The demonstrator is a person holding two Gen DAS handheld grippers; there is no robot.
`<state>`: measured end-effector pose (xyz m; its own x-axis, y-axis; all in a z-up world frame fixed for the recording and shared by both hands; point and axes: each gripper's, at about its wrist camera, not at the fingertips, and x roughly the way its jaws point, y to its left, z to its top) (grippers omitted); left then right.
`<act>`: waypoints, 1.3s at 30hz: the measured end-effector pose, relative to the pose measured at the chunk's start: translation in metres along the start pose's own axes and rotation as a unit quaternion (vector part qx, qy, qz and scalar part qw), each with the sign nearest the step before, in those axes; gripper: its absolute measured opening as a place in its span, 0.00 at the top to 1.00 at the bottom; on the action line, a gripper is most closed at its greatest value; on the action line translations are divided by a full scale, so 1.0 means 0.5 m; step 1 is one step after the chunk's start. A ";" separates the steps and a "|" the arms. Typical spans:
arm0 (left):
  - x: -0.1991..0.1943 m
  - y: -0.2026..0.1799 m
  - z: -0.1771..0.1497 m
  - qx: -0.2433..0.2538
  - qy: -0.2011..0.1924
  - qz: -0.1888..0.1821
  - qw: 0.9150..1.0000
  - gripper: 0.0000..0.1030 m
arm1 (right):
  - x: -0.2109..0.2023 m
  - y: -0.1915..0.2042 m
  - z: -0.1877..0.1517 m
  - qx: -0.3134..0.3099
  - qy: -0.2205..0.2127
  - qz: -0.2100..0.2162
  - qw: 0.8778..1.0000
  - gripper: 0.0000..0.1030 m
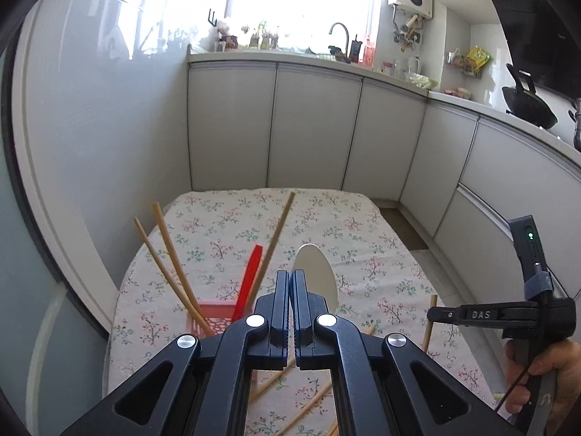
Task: Organize utensils
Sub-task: 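Carry the white spoon over the pink basket and open the left tool while the right tool carries its chopstick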
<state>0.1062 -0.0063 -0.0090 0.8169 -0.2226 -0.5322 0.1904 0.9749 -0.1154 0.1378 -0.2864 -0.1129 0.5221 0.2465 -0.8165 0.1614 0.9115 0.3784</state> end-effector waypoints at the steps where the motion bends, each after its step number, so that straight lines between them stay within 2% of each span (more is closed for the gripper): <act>1: -0.013 0.008 0.004 -0.004 -0.011 0.004 1.000 0.99 | -0.019 0.009 -0.004 -0.007 -0.011 0.006 1.000 0.93; 9: -0.066 0.082 0.025 -0.045 -0.068 0.054 0.995 0.99 | -0.116 0.071 -0.013 -0.042 -0.078 0.045 0.995 0.93; 16: -0.066 0.130 0.029 -0.058 -0.114 0.122 0.984 0.99 | -0.169 0.104 -0.018 -0.064 -0.116 0.065 0.989 0.94; 24: 0.000 0.166 0.016 -0.044 -0.141 0.182 0.972 0.99 | -0.160 0.101 -0.020 -0.064 -0.104 0.073 0.990 0.94; 28: 0.030 0.160 0.004 -0.012 -0.166 0.198 0.966 0.99 | -0.162 0.096 -0.019 -0.060 -0.107 0.073 0.990 0.94; 39: 0.107 0.131 -0.030 0.044 -0.148 0.205 0.966 0.98 | -0.154 0.098 -0.020 -0.059 -0.103 0.072 0.990 0.94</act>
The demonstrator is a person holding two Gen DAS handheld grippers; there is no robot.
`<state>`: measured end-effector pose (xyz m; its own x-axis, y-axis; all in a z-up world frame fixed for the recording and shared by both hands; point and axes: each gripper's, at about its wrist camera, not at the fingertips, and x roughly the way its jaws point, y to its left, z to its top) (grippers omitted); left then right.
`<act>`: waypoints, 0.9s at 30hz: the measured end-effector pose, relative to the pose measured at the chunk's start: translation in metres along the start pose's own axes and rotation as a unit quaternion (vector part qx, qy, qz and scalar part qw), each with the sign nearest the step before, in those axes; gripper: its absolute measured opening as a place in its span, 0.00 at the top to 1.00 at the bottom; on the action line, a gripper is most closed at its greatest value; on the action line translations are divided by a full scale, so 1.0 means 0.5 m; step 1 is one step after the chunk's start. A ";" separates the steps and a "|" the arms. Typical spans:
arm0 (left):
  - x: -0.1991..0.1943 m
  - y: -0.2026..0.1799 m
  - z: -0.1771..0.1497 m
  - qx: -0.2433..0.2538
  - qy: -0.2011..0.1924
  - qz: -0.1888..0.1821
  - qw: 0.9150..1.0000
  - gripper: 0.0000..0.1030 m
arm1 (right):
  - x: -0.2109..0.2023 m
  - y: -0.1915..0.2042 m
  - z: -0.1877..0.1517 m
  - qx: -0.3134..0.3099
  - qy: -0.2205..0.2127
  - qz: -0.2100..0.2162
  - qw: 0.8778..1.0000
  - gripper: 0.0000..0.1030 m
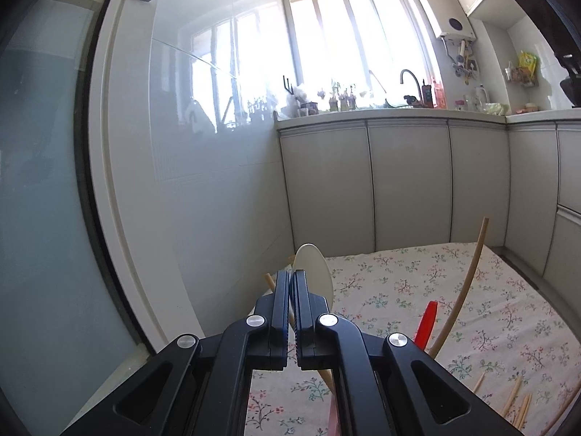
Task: Organize utensils
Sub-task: 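Carry the white spoon over the pink basket and open the left tool while the right tool carries its chopstick, then lower the chopstick into the pink basket and open the right tool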
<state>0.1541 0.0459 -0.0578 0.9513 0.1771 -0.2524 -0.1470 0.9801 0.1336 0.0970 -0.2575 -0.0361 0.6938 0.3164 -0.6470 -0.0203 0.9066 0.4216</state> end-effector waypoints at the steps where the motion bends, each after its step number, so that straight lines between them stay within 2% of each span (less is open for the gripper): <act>1: 0.003 -0.004 -0.004 0.004 0.004 -0.004 1.000 0.98 | 0.001 0.000 -0.001 0.000 0.001 0.000 1.000 0.94; 5: 0.012 -0.012 -0.004 0.004 0.033 -0.024 0.999 0.95 | 0.002 0.005 -0.003 -0.001 -0.001 0.000 1.000 0.94; 6: 0.015 -0.009 -0.002 -0.003 0.046 -0.032 0.998 0.90 | 0.001 0.007 -0.003 -0.002 -0.003 0.001 1.000 0.94; 10: 0.014 0.009 0.008 -0.043 0.096 -0.054 0.993 0.84 | -0.009 0.018 -0.001 -0.008 -0.015 0.004 1.000 0.94; 11: 0.012 0.015 0.010 -0.055 0.106 -0.060 0.991 0.80 | -0.011 0.022 -0.001 -0.010 -0.018 0.005 1.000 0.94; 12: 0.007 0.022 0.013 -0.067 0.116 -0.064 0.989 0.71 | -0.014 0.026 -0.001 -0.012 -0.021 0.007 1.000 0.94; 14: 0.000 0.036 0.015 -0.084 0.132 -0.065 0.986 0.58 | -0.020 0.035 0.000 -0.015 -0.027 0.011 0.999 0.94; 17: -0.015 0.050 0.018 -0.101 0.157 -0.072 0.980 0.51 | -0.034 0.051 0.006 -0.016 -0.040 0.021 0.999 0.94; 21: -0.018 0.068 0.012 -0.118 0.203 -0.061 0.970 0.38 | -0.062 0.079 0.019 -0.016 -0.066 0.045 0.997 0.94; 27: -0.001 0.064 -0.019 -0.089 0.268 -0.051 0.958 0.32 | -0.088 0.143 0.029 -0.033 -0.119 0.065 0.990 0.94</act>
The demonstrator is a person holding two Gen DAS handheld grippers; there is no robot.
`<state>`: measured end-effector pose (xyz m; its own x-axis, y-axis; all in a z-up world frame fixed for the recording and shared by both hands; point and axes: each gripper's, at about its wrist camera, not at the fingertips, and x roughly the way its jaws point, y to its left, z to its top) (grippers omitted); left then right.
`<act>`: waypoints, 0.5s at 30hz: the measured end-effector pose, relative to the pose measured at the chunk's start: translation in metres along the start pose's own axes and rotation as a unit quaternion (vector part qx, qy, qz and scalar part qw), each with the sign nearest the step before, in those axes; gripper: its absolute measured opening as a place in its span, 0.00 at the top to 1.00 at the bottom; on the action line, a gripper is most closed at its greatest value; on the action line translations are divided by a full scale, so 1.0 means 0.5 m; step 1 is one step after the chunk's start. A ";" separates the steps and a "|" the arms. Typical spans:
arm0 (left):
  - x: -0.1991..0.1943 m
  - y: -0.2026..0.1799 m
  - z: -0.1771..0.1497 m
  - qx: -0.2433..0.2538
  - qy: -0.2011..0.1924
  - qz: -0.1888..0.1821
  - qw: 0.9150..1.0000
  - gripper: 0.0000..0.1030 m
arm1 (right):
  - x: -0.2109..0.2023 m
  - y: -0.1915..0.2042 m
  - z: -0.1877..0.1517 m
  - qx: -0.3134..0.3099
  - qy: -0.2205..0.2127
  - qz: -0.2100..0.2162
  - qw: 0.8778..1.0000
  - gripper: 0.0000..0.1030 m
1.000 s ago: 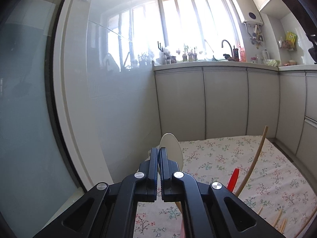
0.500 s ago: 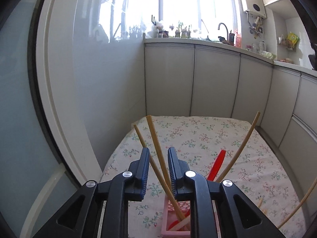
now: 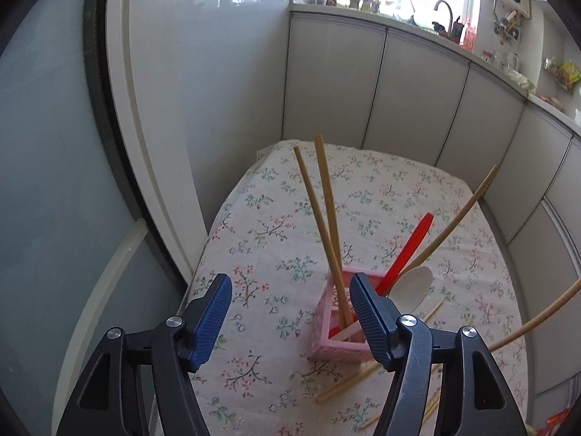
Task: Organize utensils
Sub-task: 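Lower the chopstick into the pink basket and open the right tool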
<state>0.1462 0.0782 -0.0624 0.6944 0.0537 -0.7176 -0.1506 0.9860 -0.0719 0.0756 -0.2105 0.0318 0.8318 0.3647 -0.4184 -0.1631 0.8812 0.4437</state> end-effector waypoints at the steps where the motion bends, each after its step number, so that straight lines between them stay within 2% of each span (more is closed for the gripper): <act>1: 0.005 0.002 -0.003 0.003 0.007 0.001 1.000 0.32 | 0.003 0.009 0.001 -0.002 -0.007 0.002 1.000 0.94; 5: 0.013 0.010 -0.006 0.005 0.022 -0.001 1.000 0.31 | 0.032 0.031 0.000 -0.003 -0.018 0.010 1.000 0.94; 11: 0.008 0.024 -0.009 0.005 0.024 -0.005 1.000 0.29 | 0.095 0.057 -0.027 -0.021 -0.014 -0.003 1.000 0.94; 15: 0.011 0.034 -0.006 0.001 0.030 -0.006 1.000 0.28 | 0.118 0.079 -0.047 -0.051 -0.030 -0.012 0.998 0.94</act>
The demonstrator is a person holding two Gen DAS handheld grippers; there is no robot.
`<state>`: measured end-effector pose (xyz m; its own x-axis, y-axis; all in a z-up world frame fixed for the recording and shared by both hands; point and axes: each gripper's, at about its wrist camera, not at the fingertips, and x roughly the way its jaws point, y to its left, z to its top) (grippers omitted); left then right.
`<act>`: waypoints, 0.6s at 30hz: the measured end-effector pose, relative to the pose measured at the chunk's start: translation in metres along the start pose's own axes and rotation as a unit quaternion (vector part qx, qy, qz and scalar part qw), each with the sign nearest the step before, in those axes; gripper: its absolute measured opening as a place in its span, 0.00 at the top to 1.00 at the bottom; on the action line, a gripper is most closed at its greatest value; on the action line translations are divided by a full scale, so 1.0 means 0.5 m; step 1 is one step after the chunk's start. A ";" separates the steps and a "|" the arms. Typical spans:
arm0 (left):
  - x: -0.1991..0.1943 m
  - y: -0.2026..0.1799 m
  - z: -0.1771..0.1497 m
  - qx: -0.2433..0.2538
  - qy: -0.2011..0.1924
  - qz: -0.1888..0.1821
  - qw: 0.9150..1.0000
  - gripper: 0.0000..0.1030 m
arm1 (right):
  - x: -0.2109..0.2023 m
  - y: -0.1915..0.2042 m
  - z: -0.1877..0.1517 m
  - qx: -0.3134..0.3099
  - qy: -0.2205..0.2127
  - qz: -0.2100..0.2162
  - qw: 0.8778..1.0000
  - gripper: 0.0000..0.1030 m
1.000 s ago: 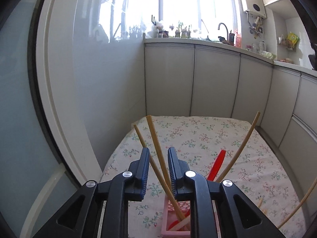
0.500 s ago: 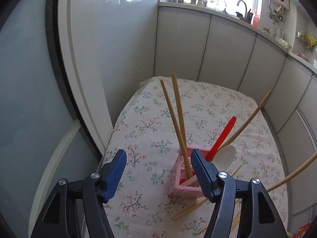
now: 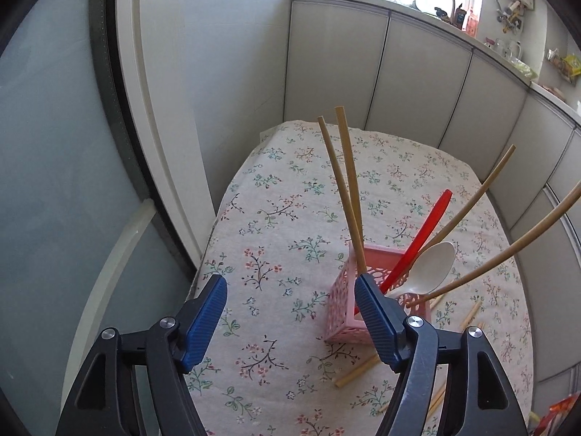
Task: Organize utensils
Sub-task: 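Lower the chopstick into the pink basket and open the right tool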
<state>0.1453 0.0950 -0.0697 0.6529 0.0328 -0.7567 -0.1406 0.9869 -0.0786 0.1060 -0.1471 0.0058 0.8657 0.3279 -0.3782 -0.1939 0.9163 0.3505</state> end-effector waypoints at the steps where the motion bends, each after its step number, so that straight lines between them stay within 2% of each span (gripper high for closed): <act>1: 0.000 0.001 0.000 -0.001 0.001 -0.001 1.000 0.28 | 0.002 0.005 -0.005 -0.009 -0.004 -0.002 1.000 0.94; 8: 0.000 0.006 -0.002 -0.003 0.003 -0.005 1.000 0.28 | 0.036 0.034 -0.047 -0.057 -0.004 -0.013 0.998 0.93; 14: 0.000 -0.004 -0.004 0.008 0.007 -0.007 1.000 0.28 | 0.069 0.039 -0.081 -0.080 0.029 -0.014 0.996 0.93; 17: 0.000 -0.008 -0.003 0.011 0.010 -0.010 1.000 0.28 | 0.076 0.030 -0.083 -0.072 0.052 0.005 0.996 0.92; 18: -0.001 -0.009 -0.003 0.013 0.011 -0.011 1.000 0.27 | 0.076 0.024 -0.082 -0.066 0.060 0.012 0.996 0.89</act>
<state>0.1444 0.0905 -0.0698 0.6393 0.0069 -0.7690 -0.1067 0.9911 -0.0798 0.1176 -0.1142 -0.0393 0.8000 0.3673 -0.4745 -0.2788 0.9277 0.2482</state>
